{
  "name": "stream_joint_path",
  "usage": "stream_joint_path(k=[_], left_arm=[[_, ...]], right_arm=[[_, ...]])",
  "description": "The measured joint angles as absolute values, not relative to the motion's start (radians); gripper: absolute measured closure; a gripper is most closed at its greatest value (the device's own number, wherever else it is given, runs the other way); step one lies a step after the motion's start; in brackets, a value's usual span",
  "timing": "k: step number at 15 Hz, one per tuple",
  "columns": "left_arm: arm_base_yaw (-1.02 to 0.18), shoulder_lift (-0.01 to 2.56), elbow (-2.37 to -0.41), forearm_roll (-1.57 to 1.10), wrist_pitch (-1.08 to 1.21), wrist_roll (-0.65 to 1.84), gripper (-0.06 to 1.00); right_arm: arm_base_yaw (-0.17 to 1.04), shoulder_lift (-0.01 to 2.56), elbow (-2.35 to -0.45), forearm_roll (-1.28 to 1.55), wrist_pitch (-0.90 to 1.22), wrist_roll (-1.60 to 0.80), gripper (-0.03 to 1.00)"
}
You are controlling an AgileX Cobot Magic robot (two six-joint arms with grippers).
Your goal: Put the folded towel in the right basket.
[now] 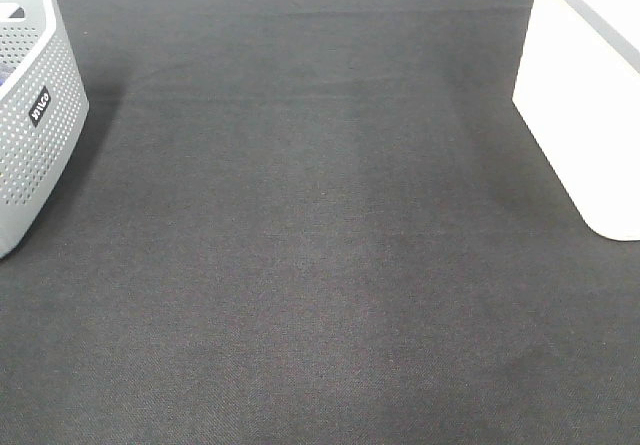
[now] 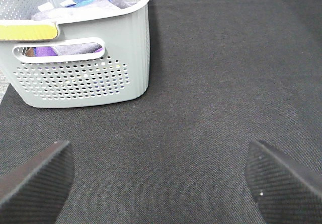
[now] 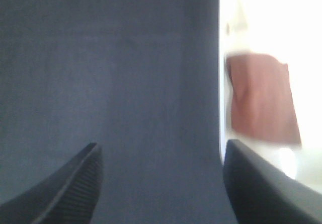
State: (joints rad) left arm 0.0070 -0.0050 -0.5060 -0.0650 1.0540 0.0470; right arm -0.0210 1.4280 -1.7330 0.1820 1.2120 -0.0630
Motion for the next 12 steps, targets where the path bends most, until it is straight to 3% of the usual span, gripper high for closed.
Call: stream_joint_path(k=[2,9,12], left_arm=[[0.007,-0.005,-0.506,-0.065,1.054,0.047,0.07],[0.007,-0.005,-0.506,-0.065,1.054,0.047,0.07],[0.007,-0.005,-0.506,-0.065,1.054,0.047,0.07]], right_arm=[[-0.021,1.359,-1.641,0.177,1.212,-0.061,0.32],[-0.021,0.683,-0.924,0.064,1.214,-0.042,0.32],[-0.021,0.417,-0.746,0.059,1.217,-0.042,0.32]])
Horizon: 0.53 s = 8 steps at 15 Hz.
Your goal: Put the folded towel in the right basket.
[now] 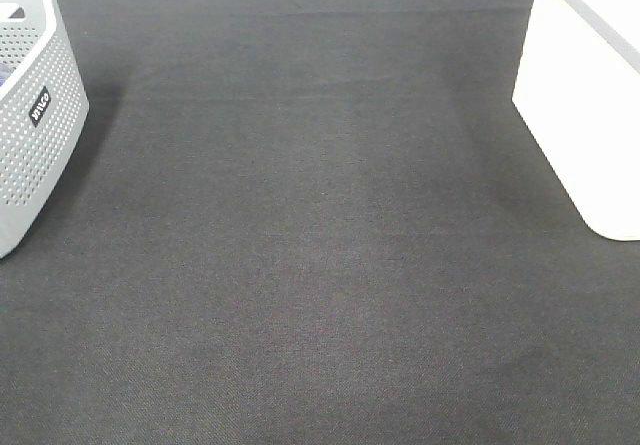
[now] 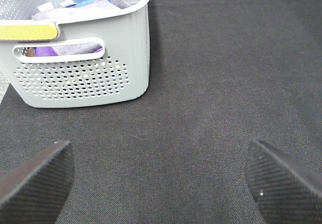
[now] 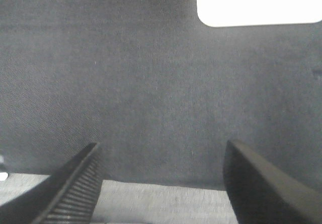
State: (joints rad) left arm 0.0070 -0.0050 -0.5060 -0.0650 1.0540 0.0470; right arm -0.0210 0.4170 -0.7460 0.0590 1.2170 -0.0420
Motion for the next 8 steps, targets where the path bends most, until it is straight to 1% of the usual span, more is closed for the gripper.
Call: stream_joint_path(k=[4,8], left_arm=[[0.007,-0.005,-0.506,-0.065,1.054,0.047,0.07],[0.007,-0.005,-0.506,-0.065,1.054,0.047,0.07]], right_arm=[[-0.021,0.14,-0.576,0.028,1.187,-0.042,0.32],[-0.021,0.089,-0.545,0.0,1.149,-0.05,0.32]])
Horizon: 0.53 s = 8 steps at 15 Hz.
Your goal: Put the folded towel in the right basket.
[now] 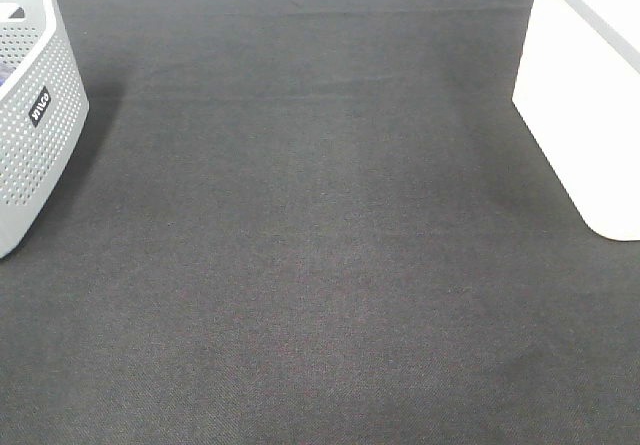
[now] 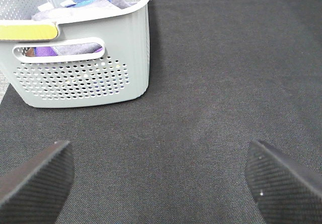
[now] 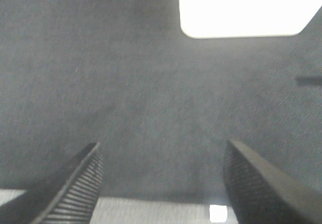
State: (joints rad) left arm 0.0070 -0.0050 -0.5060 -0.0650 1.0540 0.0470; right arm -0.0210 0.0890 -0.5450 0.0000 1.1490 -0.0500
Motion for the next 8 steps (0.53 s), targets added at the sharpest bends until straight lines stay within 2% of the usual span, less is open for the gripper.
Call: stream_joint_path(k=[8], left_arm=[[0.007,-0.005,-0.506,-0.065,1.054,0.047,0.07]], right_arm=[[-0.021,0.087,-0.507,0.059,1.072,-0.061,0.32]])
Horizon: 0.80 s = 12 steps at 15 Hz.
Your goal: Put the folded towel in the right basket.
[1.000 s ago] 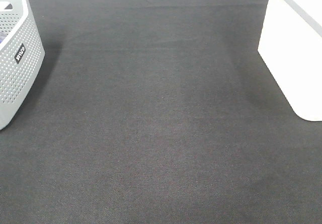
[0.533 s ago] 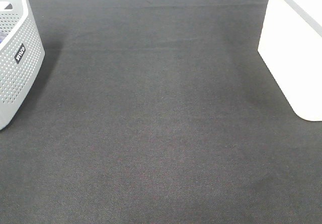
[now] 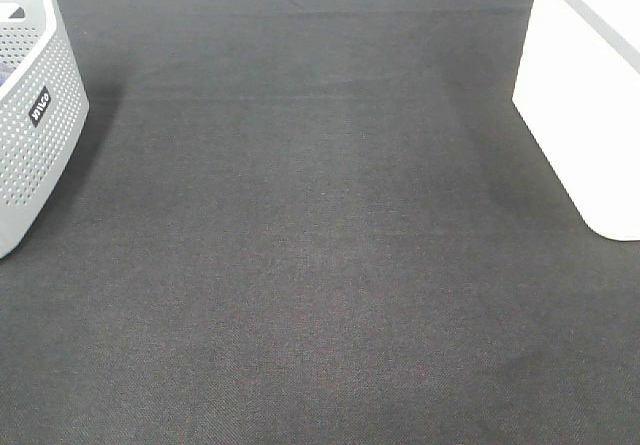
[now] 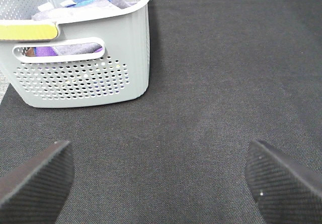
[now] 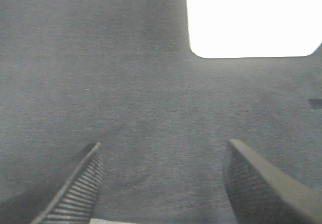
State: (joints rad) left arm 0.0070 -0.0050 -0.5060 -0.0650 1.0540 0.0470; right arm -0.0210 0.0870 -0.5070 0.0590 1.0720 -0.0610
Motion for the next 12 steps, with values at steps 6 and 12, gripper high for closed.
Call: stream_joint_path(k=[6,12], left_arm=[[0.007,-0.005,-0.506,-0.065,1.054,0.047,0.07],[0.007,-0.005,-0.506,-0.065,1.054,0.047,0.07]], right_arm=[[-0.021,0.087,-0.507,0.063,1.072,-0.061,0.32],[-0.021,0.087,-0.507,0.065,1.072,-0.061,0.32]])
